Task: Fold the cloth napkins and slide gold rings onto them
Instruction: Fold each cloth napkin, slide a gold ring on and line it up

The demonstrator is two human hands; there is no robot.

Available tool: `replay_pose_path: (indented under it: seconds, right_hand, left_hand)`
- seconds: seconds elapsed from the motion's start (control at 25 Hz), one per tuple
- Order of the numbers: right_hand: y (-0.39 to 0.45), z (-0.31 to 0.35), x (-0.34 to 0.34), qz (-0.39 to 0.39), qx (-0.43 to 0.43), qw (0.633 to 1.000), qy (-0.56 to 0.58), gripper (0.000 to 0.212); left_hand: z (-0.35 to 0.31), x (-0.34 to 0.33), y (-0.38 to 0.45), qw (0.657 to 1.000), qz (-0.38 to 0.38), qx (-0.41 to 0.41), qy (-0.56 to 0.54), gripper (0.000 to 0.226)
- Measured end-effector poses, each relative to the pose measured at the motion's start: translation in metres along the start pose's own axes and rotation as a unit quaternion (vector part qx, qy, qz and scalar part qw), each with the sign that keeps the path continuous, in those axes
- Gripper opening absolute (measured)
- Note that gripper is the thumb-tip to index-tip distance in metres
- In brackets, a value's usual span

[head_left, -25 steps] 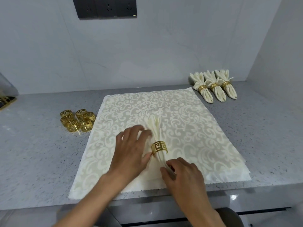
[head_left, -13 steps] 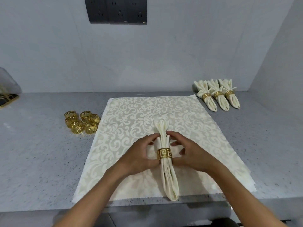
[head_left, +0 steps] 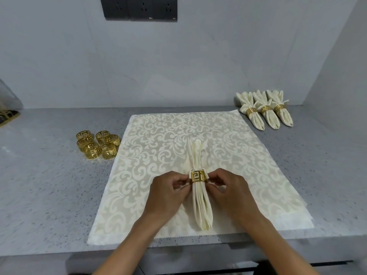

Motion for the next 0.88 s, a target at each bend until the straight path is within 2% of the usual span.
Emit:
replay_pose_path:
  seconds: [0.08,0.2,0.28,0.36,0.44,0.52,0.6,0.64,0.68,0.76,0.88]
  right_hand:
    - [-0.005,0.002,-0.003,-0.023,-0.021,0.999,-0.02,0.002]
    - [-0.008,0.007,-0.006,-0.059,-0.041,0.997,-0.019,0.007]
    - [-0.007,0.01,-0.002,-0.045,-0.036,0.998,-0.031,0.007]
    - [0.003,0.011,0.01,-0.009,-0.014,0.999,-0.051,0.008]
    - [0.024,0.008,0.032,-0.003,-0.006,1.0,-0.001,0.015]
    - [0.054,0.008,0.042,0.004,0.002,1.0,-0.022,0.035]
    - [0.08,0.017,0.023,0.071,0.032,0.986,-0.147,0.055]
    - [0.089,0.021,0.011,0.096,0.054,0.971,-0.214,0.056]
    - [0.095,0.025,0.005,0.1,0.075,0.955,-0.268,0.049]
    - [0.101,0.032,0.011,0.064,0.115,0.935,-0.33,0.027]
    - [0.088,0.019,0.035,0.009,0.11,0.944,-0.31,0.015]
  left_hand:
    - [-0.001,-0.003,-0.003,1.0,-0.014,0.001,-0.004,0.017]
    - [-0.005,-0.005,-0.007,0.999,-0.045,0.022,0.0,0.011]
    - [-0.011,-0.005,-0.01,0.998,-0.047,0.032,-0.006,0.015]
    - [-0.016,0.003,-0.006,0.999,-0.017,0.031,0.003,0.013]
    - [-0.018,0.021,0.014,0.999,-0.026,0.022,0.041,0.012]
    - [-0.023,0.034,0.048,0.988,-0.047,-0.02,0.143,0.024]
    - [-0.037,0.022,0.081,0.966,0.03,-0.081,0.243,0.044]
    - [-0.041,0.011,0.091,0.95,0.08,-0.11,0.281,0.046]
    - [-0.045,0.003,0.097,0.933,0.109,-0.138,0.314,0.042]
    - [-0.044,0.009,0.103,0.915,0.096,-0.169,0.354,0.028]
    - [-0.026,0.042,0.087,0.938,0.0,-0.155,0.311,0.013]
Point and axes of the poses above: each hand's wrist, its own y-axis towards the middle knuckle, its own x-axis out of the back of the hand, z = x × y, the point moved 7 cm from there along y, towards the middle knuckle, and after that the axes turned 4 degrees about -x, right-handed, at the moved point
